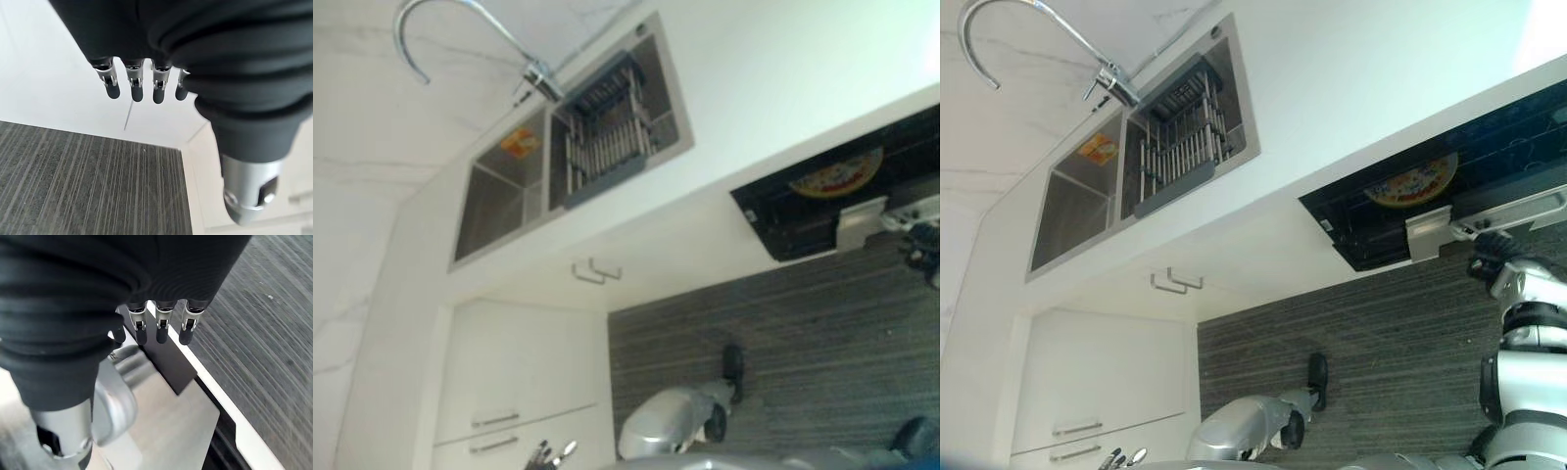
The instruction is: Place the dishes in the dishwasher.
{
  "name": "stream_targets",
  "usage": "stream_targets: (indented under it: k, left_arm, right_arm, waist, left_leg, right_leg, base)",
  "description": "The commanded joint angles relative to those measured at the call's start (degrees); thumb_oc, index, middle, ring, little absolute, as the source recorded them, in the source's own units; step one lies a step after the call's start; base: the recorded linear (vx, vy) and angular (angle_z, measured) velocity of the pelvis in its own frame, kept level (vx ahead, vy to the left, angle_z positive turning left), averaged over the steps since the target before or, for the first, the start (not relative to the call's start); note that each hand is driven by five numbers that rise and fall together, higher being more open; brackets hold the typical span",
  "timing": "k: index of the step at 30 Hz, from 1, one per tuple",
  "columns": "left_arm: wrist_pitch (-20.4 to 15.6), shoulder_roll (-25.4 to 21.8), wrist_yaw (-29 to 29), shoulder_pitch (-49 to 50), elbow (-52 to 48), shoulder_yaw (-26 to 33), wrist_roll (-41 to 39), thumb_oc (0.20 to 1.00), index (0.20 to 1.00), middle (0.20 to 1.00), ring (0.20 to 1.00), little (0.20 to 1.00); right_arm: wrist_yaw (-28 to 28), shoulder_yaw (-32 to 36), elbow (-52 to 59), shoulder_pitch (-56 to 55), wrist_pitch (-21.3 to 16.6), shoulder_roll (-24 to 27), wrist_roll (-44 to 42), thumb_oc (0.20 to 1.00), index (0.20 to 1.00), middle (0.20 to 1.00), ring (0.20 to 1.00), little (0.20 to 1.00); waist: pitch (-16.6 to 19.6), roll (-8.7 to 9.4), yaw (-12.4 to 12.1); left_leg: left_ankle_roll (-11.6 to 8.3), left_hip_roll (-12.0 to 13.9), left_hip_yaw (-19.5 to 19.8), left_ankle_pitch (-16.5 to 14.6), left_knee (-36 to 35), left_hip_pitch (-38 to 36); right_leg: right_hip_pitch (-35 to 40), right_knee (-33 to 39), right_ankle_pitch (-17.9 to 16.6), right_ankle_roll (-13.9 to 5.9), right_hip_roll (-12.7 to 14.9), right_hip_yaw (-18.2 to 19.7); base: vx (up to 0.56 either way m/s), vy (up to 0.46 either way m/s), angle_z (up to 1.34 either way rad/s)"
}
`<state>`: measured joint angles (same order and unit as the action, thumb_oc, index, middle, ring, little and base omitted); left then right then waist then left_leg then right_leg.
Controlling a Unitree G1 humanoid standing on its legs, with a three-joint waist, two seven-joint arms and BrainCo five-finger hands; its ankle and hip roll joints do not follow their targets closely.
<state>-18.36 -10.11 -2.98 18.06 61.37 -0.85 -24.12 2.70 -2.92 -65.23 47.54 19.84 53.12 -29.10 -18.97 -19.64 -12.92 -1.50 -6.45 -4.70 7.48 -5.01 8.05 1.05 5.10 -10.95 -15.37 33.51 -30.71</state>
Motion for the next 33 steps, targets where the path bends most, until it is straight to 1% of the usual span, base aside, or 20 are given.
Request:
stream_targets:
  k: [1,4,6,7,9,10,12,15,16,18,19,21,22,23,25,26,27,28,31,33]
  left_arm:
    - [-1.0,-6.4,-0.8,-2.2,0.8,-2.3,-2.1,1.0,1.0,1.0,1.0,1.0]
    - [-0.1,-7.7,-1.5,-1.8,0.1,-1.3,-1.1,1.0,1.0,1.0,1.0,1.0]
    - [0.3,-8.2,-1.8,-1.6,0.0,-0.8,-0.5,1.0,1.0,1.0,1.0,1.0]
    - [0.6,-8.7,-1.9,-1.5,-0.6,-0.6,0.0,1.0,1.0,1.0,1.0,1.0]
    - [1.2,-9.4,-2.2,-1.1,-1.6,-0.4,0.6,1.0,1.0,1.0,1.0,1.0]
    - [1.3,-9.6,-2.5,-0.8,-2.1,-0.3,0.9,1.0,1.0,1.0,1.0,1.0]
    - [1.8,-9.8,-2.8,-0.5,-3.4,-0.2,1.3,1.0,1.0,1.0,1.0,1.0]
    - [2.2,-10.5,-3.6,0.2,-6.7,0.3,1.2,1.0,1.0,1.0,1.0,1.0]
    - [2.2,-10.8,-4.3,0.5,-8.1,1.0,0.7,1.0,1.0,1.0,1.0,1.0]
    - [1.8,-11.3,-5.3,1.1,-9.5,2.0,0.6,1.0,1.0,1.0,1.0,1.0]
    - [1.3,-11.2,-5.6,1.3,-10.4,2.7,0.1,1.0,1.0,1.0,1.0,1.0]
    - [1.1,-11.5,-5.1,1.3,-11.9,3.7,-0.7,1.0,1.0,1.0,1.0,1.0]
    - [1.2,-11.6,-4.5,1.1,-12.5,4.1,-1.1,1.0,1.0,1.0,1.0,1.0]
    - [1.2,-11.5,-3.4,0.6,-13.1,4.8,-1.9,1.0,1.0,1.0,1.0,1.0]
    - [0.3,-11.0,-2.5,0.3,-12.9,5.6,-2.7,1.0,1.0,1.0,1.0,1.0]
    - [-0.4,-10.5,-2.2,0.2,-12.7,6.1,-3.3,1.0,1.0,1.0,1.0,1.0]
    - [-0.4,-10.5,-2.2,0.2,-12.7,6.1,-3.3,1.0,1.0,1.0,1.0,1.0]
    - [-2.8,-8.9,-1.0,0.0,-13.6,7.0,-4.0,1.0,1.0,1.0,1.0,1.0]
    - [-4.1,-7.4,-1.1,-0.1,-16.5,7.4,-4.7,1.0,1.0,1.0,1.0,1.0]
    - [-3.5,-7.6,-3.9,-0.3,-18.4,6.0,-4.3,1.0,1.0,1.0,1.0,1.0]
  right_arm:
    - [0.1,-5.6,3.3,18.3,-8.1,5.6,1.5,1.0,1.0,1.0,1.0,1.0]
    - [-1.8,-10.1,2.1,25.9,-8.5,7.9,1.4,1.0,1.0,1.0,1.0,1.0]
    - [-2.9,-12.0,1.1,29.4,-8.5,8.7,2.1,1.0,1.0,1.0,1.0,1.0]
    - [-3.5,-13.7,-0.2,32.0,-9.2,9.4,3.4,1.0,1.0,1.0,1.0,1.0]
    - [-3.6,-15.7,-1.1,34.5,-9.8,10.2,3.5,1.0,1.0,1.0,1.0,1.0]
    - [-3.5,-16.4,-1.5,35.6,-10.5,10.5,3.0,1.0,1.0,1.0,1.0,1.0]
    - [-2.3,-17.3,-1.8,36.7,-11.0,10.9,2.1,1.0,1.0,1.0,1.0,1.0]
    - [3.5,-17.2,-0.4,32.4,-11.1,10.8,6.4,1.0,1.0,1.0,1.0,1.0]
    - [4.4,-15.4,1.1,28.4,-11.3,10.7,7.0,1.0,1.0,1.0,1.0,1.0]
    - [5.3,-11.8,4.3,21.0,-11.1,10.3,9.3,1.0,1.0,1.0,1.0,1.0]
    - [6.8,-10.0,10.0,13.8,-9.4,8.6,8.2,1.0,1.0,1.0,1.0,1.0]
    - [5.7,-5.2,19.5,1.7,-9.1,5.1,11.1,1.0,1.0,1.0,1.0,1.0]
    - [2.7,-3.6,24.2,-3.2,-8.3,3.6,11.4,1.0,1.0,1.0,1.0,1.0]
    - [-0.6,0.1,30.6,-11.2,-9.6,0.1,13.8,1.0,1.0,1.0,1.0,1.0]
    - [-5.7,3.6,39.2,-19.3,-10.6,-5.1,16.8,1.0,1.0,1.0,1.0,1.0]
    - [-7.4,4.4,42.8,-22.4,-11.1,-7.4,18.8,1.0,1.0,1.0,1.0,1.0]
    - [-7.4,4.4,42.8,-22.4,-11.1,-7.4,18.8,1.0,1.0,1.0,1.0,1.0]
    - [-14.5,7.2,54.3,-33.6,-14.5,-16.0,24.1,1.0,1.0,1.0,1.0,1.0]
    - [-17.5,7.6,57.8,-42.0,-19.4,-22.9,28.5,1.0,1.0,1.0,1.0,1.0]
    - [-15.7,6.0,54.6,-45.4,-20.9,-25.3,25.1,1.0,1.0,1.0,1.0,1.0]
  waist:
    - [2.0,-2.18,-5.2]
    - [2.1,-1.75,-6.7]
    - [2.5,-0.98,-7.4]
    - [2.5,-0.97,-8.0]
    - [2.5,-0.54,-8.5]
    - [2.8,0.08,-8.7]
    - [2.8,0.53,-9.0]
    - [2.2,2.22,-9.5]
    - [1.4,2.59,-9.5]
    - [0.7,3.98,-9.4]
    - [-0.1,5.1,-8.9]
    - [-1.3,7.08,-7.8]
    - [-1.7,7.95,-7.1]
    - [-2.4,9.48,-5.8]
    - [-2.9,11.35,-4.2]
    - [-3.1,12.18,-3.3]
    - [-3.1,12.18,-3.3]
    - [-2.9,15.14,-0.7]
    - [-0.1,18.34,1.6]
    - [2.0,20.18,2.2]
  left_leg:
    - [-5.55,3.5,1.5,-3.1,0.0,1.3]
    - [-5.3,3.0,3.0,-2.6,0.0,2.2]
    - [-5.54,2.7,4.0,-3.6,0.0,1.8]
    - [-5.03,2.6,4.3,-2.4,0.0,2.3]
    - [-4.95,2.5,4.7,-2.3,0.0,2.2]
    - [-5.36,2.5,5.3,-3.4,0.0,1.6]
    - [-5.31,2.6,5.4,-3.4,0.0,1.7]
    - [-5.4,3.2,5.7,-3.7,0.2,1.6]
    - [-5.02,3.5,5.5,-2.6,0.4,2.2]
    - [-5.0,4.1,5.4,-2.7,0.7,2.2]
    - [-4.94,4.7,5.0,-2.6,0.9,2.4]
    - [-4.83,5.8,4.0,-2.7,1.2,2.2]
    - [-4.77,6.3,3.6,-3.0,1.3,2.1]
    - [-4.52,6.8,3.0,-3.3,1.5,1.7]
    - [-4.23,7.5,2.1,-3.8,1.4,1.3]
    - [-4.1,7.8,1.7,-4.0,1.5,1.1]
    - [-4.1,7.8,1.7,-4.0,1.5,1.1]
    - [-3.4,8.6,0.2,-5.4,1.4,-0.4]
    - [-2.45,8.9,-1.8,-7.1,1.4,-2.8]
    - [-1.8,9.0,-2.5,-8.6,1.4,-5.0]
  right_leg:
    - [-6.7,-12.0,7.9,1.19,0.3,6.2]
    - [-6.6,-12.3,7.9,1.16,0.1,5.4]
    - [-5.8,-12.5,9.4,0.66,0.0,5.7]
    - [-6.1,-12.8,8.0,1.15,0.0,4.9]
    - [-5.8,-12.8,7.8,1.06,0.0,4.6]
    - [-5.1,-12.8,9.4,0.56,-0.2,5.2]
    - [-4.8,-12.6,8.9,0.47,-0.3,5.0]
    - [-3.8,-12.3,8.7,0.37,-1.0,4.1]
    - [-4.0,-12.1,6.9,0.73,-1.1,3.2]
    - [-3.6,-11.8,6.4,0.72,-1.5,3.0]
    - [-3.2,-11.3,6.1,0.78,-2.1,2.8]
    - [-3.0,-11.0,5.4,0.74,-2.6,2.9]
    - [-3.1,-11.0,5.2,0.72,-2.8,3.0]
    - [-2.7,-10.5,4.7,0.78,-3.5,3.5]
    - [-2.6,-9.9,4.1,0.78,-4.1,4.2]
    - [-2.5,-9.5,3.8,0.78,-4.5,4.6]
    - [-2.5,-9.5,3.8,0.78,-4.5,4.6]
    - [-2.2,-8.6,2.3,0.74,-5.7,6.1]
    - [-1.6,-8.5,-0.2,0.37,-6.3,7.1]
    - [-0.9,-9.8,-1.1,0.37,-7.1,7.6]
  base:
    - [0.09,0.007,0.28]
    - [0.12,-0.009,0.29]
    - [0.13,-0.009,0.24]
    - [0.01,0.033,0.17]
    - [0.07,-0.018,0.15]
    - [0.14,-0.053,0.18]
    - [0.08,-0.045,0.15]
    - [-0.03,-0.096,-0.04]
    - [-0.12,-0.097,-0.06]
    - [-0.1,-0.138,0.02]
    - [-0.08,-0.164,0.0]
    - [-0.08,-0.16,-0.1]
    - [-0.07,-0.168,-0.16]
    - [-0.06,-0.146,-0.15]
    - [-0.05,-0.106,-0.2]
    - [-0.03,-0.051,-0.38]
    - [-0.09,-0.066,-0.35]
    - [-0.07,-0.033,-0.15]
    - [0.01,0.028,-0.48]
    - [0.1,0.082,-0.35]
